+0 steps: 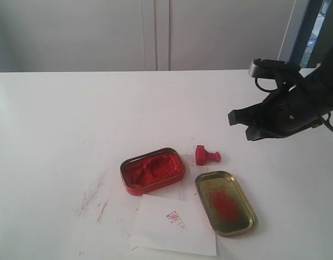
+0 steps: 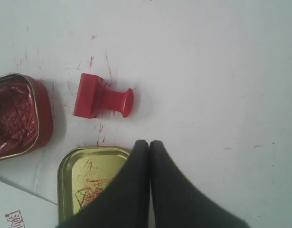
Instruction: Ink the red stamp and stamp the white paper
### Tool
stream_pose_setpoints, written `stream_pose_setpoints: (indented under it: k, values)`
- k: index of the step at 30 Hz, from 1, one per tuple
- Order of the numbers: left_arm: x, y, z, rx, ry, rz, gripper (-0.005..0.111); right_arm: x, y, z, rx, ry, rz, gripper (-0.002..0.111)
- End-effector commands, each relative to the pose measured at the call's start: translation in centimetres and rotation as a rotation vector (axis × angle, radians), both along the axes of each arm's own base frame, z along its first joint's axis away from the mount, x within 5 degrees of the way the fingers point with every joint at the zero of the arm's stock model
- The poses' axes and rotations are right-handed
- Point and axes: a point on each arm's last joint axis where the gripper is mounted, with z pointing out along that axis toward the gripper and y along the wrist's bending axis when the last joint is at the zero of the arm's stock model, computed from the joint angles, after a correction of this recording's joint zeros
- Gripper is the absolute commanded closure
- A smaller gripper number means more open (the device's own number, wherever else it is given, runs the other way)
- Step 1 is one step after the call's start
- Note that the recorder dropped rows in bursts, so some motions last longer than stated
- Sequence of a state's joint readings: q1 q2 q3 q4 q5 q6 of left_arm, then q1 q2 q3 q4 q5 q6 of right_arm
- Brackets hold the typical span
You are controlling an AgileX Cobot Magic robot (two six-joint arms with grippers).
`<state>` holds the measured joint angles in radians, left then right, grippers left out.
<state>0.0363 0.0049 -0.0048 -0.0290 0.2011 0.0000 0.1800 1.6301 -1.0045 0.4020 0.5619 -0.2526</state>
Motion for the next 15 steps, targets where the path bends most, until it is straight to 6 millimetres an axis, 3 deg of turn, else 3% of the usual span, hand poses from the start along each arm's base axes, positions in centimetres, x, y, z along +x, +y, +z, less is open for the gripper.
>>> stream_pose_setpoints:
  k: [1, 15]
  values:
    - [0.0, 0.0, -0.1, -0.001, 0.001, 0.002, 0.107, -0.4, -0.8, 1.3, -0.016, -0.028, -0.055, 0.108]
    - [0.0, 0.0, -0.1, -0.001, 0.001, 0.002, 0.107, -2.6, -3.8, 5.0, -0.255, -0.093, -0.203, 0.108]
